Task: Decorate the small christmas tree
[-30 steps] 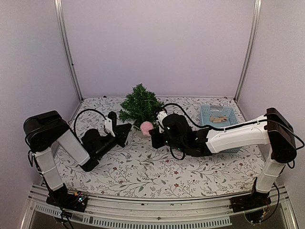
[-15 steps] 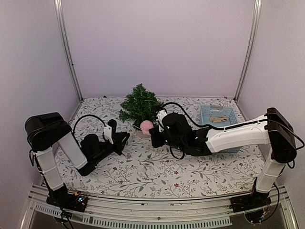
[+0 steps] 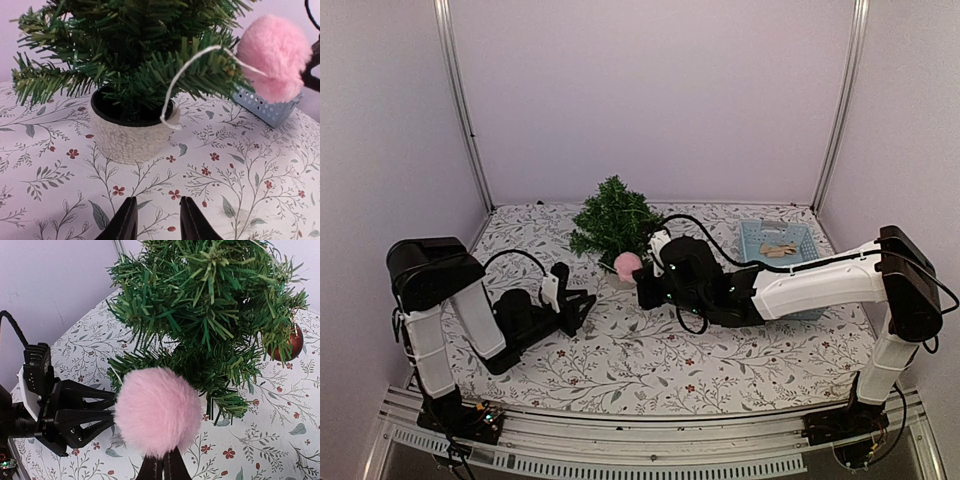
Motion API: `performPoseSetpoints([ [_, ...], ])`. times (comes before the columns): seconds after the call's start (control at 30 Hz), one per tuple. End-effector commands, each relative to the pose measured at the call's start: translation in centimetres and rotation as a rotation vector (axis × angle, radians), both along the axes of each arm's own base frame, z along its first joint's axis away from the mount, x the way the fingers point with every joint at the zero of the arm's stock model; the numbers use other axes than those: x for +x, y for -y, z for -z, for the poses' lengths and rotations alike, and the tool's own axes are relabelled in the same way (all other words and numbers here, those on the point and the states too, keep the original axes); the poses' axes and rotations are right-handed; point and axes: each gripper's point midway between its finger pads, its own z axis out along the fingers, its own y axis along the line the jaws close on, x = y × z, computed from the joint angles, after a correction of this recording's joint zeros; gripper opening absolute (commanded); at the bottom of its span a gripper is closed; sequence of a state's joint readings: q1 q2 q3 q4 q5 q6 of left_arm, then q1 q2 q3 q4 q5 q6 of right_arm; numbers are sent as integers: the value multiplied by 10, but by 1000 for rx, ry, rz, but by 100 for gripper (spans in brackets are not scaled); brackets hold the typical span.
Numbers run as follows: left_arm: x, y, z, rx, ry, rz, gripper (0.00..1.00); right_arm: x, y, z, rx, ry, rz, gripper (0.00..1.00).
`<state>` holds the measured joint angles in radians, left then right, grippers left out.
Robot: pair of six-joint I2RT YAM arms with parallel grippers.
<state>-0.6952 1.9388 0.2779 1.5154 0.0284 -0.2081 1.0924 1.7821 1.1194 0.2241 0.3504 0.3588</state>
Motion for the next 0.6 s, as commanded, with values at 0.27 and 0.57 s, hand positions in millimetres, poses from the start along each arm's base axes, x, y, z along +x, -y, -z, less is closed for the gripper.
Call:
performPoseSetpoints([
  [0.27,15,13,-81,-253,192,-7,34,4,0,3,-18,1,19,0],
  [0.57,8,23,-94,-295,217,68,39,3,-1,3,-19,2,18,0],
])
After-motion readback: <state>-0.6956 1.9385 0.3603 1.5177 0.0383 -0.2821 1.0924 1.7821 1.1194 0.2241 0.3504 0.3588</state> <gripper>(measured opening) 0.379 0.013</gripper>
